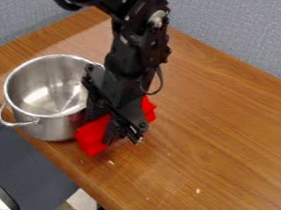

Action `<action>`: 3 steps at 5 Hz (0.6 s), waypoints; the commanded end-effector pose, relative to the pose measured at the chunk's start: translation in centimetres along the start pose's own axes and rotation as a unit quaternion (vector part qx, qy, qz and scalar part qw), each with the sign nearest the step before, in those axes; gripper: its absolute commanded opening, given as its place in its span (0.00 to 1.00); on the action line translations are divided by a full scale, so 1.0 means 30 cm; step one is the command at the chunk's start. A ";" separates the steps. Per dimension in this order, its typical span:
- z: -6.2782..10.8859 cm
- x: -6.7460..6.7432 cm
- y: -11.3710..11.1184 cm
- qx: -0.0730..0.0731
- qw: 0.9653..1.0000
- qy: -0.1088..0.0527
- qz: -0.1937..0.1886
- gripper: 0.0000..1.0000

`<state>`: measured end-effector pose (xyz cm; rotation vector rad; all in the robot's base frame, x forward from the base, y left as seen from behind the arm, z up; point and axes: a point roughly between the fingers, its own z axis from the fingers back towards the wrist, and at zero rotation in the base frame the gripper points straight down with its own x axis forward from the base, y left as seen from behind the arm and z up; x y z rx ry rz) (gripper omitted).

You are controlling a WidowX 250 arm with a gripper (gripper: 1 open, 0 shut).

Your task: Put the red object in the metal pot

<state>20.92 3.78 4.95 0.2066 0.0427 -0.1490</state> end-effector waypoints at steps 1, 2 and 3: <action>0.014 0.024 0.019 -0.001 1.000 -0.013 0.019 0.00; 0.017 0.023 0.019 -0.006 1.000 -0.007 0.026 0.00; 0.020 0.021 0.019 -0.009 0.999 -0.003 0.032 0.00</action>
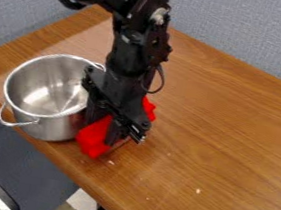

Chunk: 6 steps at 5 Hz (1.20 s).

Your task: Put the red object in the metal pot

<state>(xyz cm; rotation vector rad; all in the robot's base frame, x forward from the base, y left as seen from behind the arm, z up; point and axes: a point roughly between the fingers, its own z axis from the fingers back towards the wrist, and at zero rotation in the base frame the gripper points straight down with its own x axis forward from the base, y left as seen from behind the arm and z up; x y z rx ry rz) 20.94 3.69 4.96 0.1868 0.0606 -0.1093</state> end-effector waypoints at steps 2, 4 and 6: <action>0.019 0.021 0.025 -0.003 1.000 -0.007 0.025 0.00; 0.023 0.022 0.032 -0.009 0.999 -0.001 0.038 0.00; 0.037 0.024 0.041 -0.016 0.999 0.006 0.049 0.00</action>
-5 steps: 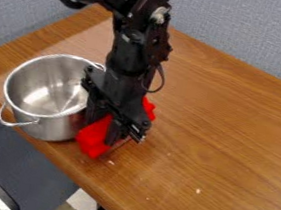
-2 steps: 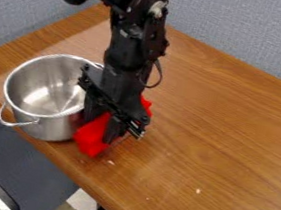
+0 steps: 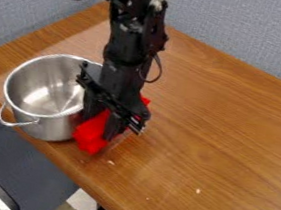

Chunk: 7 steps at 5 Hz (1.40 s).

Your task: Put the red object in the metal pot

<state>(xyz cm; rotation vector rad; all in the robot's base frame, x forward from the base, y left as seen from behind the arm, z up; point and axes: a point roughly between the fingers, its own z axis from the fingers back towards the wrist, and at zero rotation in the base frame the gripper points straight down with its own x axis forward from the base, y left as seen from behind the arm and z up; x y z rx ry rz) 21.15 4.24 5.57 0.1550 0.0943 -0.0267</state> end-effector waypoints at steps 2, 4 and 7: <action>0.038 0.024 0.019 -0.008 1.000 -0.007 0.018 0.00; 0.059 0.026 -0.001 -0.019 0.999 -0.008 0.026 0.00; 0.171 -0.008 0.055 -0.019 0.998 -0.024 0.063 0.00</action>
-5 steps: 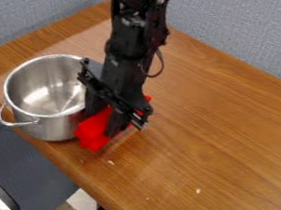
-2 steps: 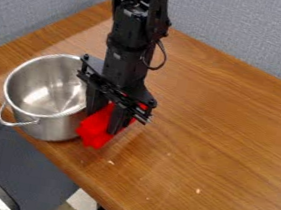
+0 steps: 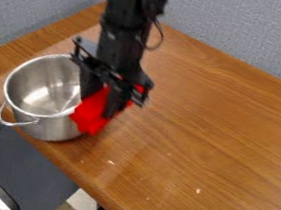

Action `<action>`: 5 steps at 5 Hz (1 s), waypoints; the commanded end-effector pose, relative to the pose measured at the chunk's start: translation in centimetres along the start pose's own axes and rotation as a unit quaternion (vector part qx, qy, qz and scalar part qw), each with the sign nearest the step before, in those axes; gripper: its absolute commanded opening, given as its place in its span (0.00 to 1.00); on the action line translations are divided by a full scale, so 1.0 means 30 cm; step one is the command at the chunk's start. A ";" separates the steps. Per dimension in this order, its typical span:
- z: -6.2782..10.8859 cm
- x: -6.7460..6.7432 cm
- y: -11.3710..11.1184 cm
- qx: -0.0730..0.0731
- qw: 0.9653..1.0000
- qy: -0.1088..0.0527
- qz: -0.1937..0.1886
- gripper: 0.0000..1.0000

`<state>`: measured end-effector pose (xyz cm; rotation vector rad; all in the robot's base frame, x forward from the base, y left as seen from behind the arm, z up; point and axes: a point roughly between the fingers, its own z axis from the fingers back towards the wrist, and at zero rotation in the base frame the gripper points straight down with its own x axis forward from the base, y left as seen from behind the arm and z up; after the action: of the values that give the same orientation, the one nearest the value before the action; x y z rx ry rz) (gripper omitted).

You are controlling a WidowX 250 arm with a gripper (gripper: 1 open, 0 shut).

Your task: Put the red object in the metal pot

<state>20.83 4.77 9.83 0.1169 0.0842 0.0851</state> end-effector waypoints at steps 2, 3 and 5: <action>0.075 -0.003 0.212 -0.014 0.996 -0.037 0.085 0.00; 0.051 0.002 0.303 -0.024 0.993 -0.045 0.105 0.00; 0.025 0.027 0.373 -0.023 0.992 -0.062 0.110 0.00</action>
<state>20.23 15.21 10.68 0.0647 -0.0112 0.2885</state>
